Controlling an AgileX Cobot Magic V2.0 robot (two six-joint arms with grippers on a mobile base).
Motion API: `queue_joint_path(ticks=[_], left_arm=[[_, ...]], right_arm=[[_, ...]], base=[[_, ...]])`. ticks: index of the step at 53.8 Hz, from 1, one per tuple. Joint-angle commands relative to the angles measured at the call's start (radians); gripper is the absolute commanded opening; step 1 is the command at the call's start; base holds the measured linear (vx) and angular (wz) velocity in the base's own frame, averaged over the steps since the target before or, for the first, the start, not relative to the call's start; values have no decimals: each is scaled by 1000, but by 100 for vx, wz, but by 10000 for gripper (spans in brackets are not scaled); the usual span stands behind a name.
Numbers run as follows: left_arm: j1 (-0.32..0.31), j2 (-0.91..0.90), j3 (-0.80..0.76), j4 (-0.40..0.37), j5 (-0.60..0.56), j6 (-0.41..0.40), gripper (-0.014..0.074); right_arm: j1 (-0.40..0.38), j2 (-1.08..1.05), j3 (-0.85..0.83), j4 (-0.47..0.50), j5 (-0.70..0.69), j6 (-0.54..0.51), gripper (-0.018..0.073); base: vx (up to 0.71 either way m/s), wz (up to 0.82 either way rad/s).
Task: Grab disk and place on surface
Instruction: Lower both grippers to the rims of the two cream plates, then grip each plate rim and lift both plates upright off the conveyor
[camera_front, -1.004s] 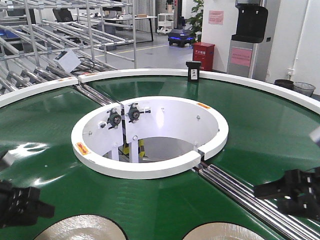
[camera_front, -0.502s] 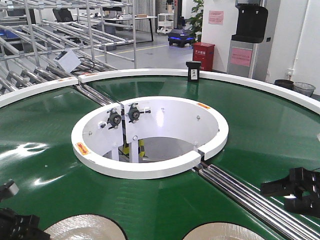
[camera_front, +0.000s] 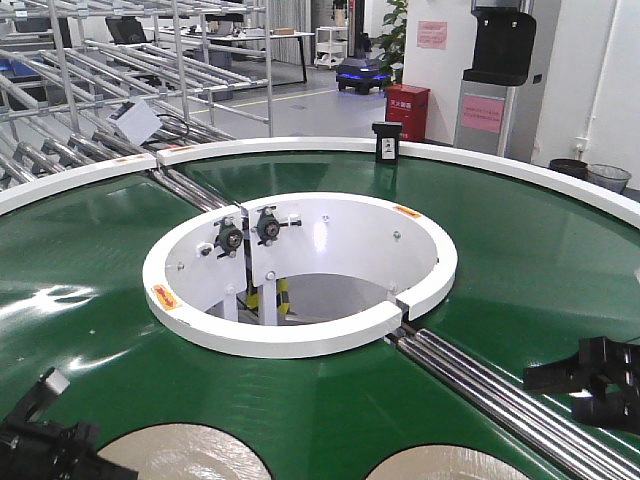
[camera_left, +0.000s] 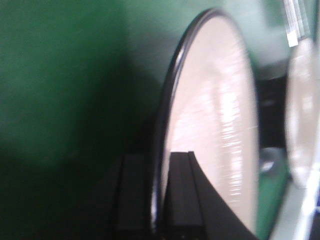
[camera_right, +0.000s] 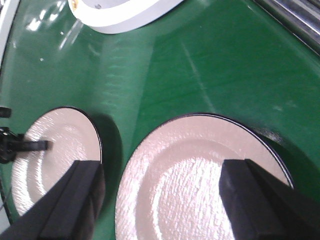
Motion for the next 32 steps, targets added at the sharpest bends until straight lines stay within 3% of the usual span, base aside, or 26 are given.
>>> queue_joint_path(ticks=[1, 16, 21, 32], left_arm=[[7, -53, -22, -192, 115, 30, -9], [74, -188, -22, -421, 115, 22, -9], [98, -228, -22, -461, 115, 3, -9], [116, -274, -22, -462, 115, -13, -9]], right_arm=[[-2, -22, -31, -3, -17, 11, 531], [-2, 50, -31, -265, -74, 97, 531], [-2, 130, -31, -275, -90, 91, 531], [-2, 302, -33, -241, -63, 59, 531]], base=[[0, 0], [0, 0], [0, 0], [0, 0]])
